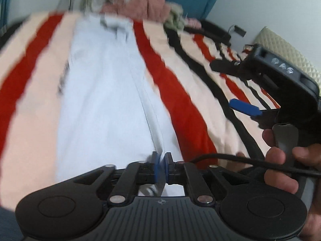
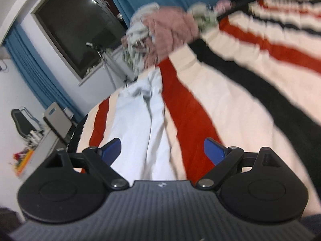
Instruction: Fold clothes
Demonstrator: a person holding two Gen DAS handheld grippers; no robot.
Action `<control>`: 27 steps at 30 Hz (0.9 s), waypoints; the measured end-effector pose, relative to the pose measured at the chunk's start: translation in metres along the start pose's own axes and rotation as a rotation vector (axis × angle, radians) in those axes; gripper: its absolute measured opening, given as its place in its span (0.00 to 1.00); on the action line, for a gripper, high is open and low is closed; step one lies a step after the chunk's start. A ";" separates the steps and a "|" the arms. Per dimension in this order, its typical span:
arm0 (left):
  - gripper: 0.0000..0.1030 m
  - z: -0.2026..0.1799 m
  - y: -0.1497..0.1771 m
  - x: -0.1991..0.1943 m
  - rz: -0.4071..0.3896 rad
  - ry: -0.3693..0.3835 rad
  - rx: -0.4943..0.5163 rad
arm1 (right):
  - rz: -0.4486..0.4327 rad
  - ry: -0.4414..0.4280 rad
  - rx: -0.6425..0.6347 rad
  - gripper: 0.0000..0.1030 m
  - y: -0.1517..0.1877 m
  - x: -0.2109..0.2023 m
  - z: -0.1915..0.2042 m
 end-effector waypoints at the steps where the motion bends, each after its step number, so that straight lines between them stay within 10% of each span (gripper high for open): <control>1: 0.17 0.006 0.002 0.001 0.011 0.021 -0.030 | 0.024 0.001 0.018 0.88 0.001 0.003 -0.003; 6: 0.56 0.053 -0.001 -0.021 -0.029 0.059 -0.171 | 0.184 -0.029 0.103 0.87 0.010 0.028 -0.011; 11: 0.71 0.114 0.008 -0.042 -0.089 0.033 -0.369 | 0.305 0.005 0.168 0.77 0.024 0.049 -0.018; 20: 0.71 0.159 0.020 -0.009 0.016 0.061 -0.532 | 0.476 0.090 0.238 0.64 0.049 0.072 -0.026; 27: 0.34 0.149 0.034 -0.001 0.065 0.072 -0.514 | 0.450 0.144 0.208 0.64 0.065 0.057 -0.017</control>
Point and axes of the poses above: each gripper's, at about its wrist camera, not at the fingertips, and x roughly the way its jaws point, z to its left, y to its underside, the point moved 2 cm from there along x, roughly the way its jaws point, and after that the axes turned 12 degrees about x, right-handed, at the moved point
